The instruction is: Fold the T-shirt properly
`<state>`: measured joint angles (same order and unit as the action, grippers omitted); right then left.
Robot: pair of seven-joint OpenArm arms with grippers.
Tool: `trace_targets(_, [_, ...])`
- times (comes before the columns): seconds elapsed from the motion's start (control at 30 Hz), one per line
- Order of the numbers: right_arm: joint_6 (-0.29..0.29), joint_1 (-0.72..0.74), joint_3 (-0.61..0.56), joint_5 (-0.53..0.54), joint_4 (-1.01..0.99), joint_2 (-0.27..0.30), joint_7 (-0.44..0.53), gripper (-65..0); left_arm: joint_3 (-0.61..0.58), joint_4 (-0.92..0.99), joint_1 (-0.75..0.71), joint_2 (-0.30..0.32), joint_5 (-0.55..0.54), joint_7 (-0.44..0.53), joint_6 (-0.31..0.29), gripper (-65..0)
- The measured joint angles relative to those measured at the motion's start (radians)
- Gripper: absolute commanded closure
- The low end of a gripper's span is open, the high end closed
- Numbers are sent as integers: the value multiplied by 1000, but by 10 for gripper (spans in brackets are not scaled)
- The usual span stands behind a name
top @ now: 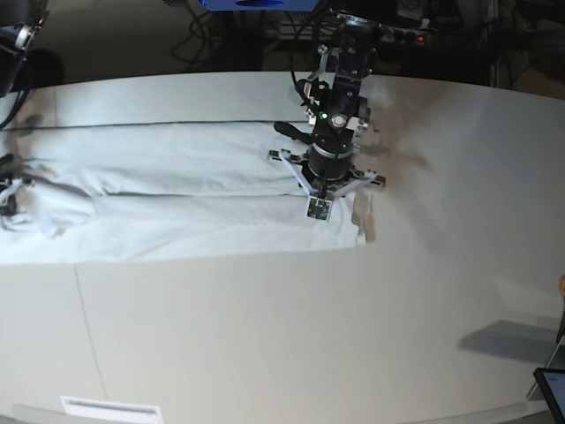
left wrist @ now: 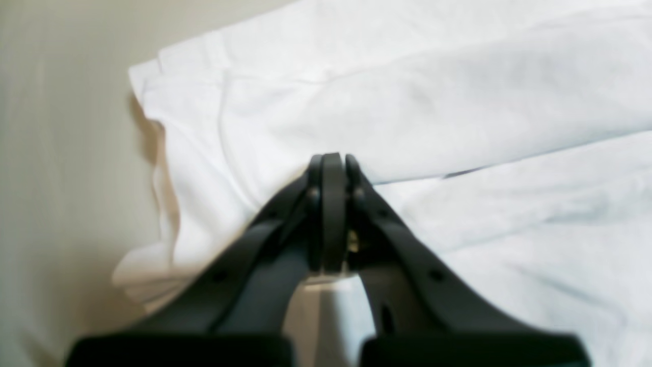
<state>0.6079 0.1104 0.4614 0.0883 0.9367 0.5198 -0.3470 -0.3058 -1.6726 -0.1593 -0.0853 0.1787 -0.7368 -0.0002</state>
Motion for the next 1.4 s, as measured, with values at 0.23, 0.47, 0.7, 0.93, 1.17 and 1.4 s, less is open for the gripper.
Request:
trace_targets(0.23, [-9,-28,-2,-12,67,-4,-16,0,26,-116,-10,2,-3,-34,-8,0])
trace_targets(0.47, [-5,-28,-3,-11,167,-27,-14,-1,79,-180,-2,-1,-3,-37,-8,0])
trace_targets(0.7, [-7,-27,-2,-10,248,-27,-81,0,154,-220,-2,15,1,-156,-8,0])
trace_targets(0.93, [-7,-36,8,-13,347,-57,-171,0,159,-221,1,43,-7,-153,-8,0])
trace_targets(1.17, [-10,-81,88,-11,462,-118,-306,-12,154,-221,1,43,-7,-153,-8,0])
trace_targets(1.4, [-16,-104,204,-11,653,-178,-399,-284,154,-221,1,42,-11,-153,-12,0])
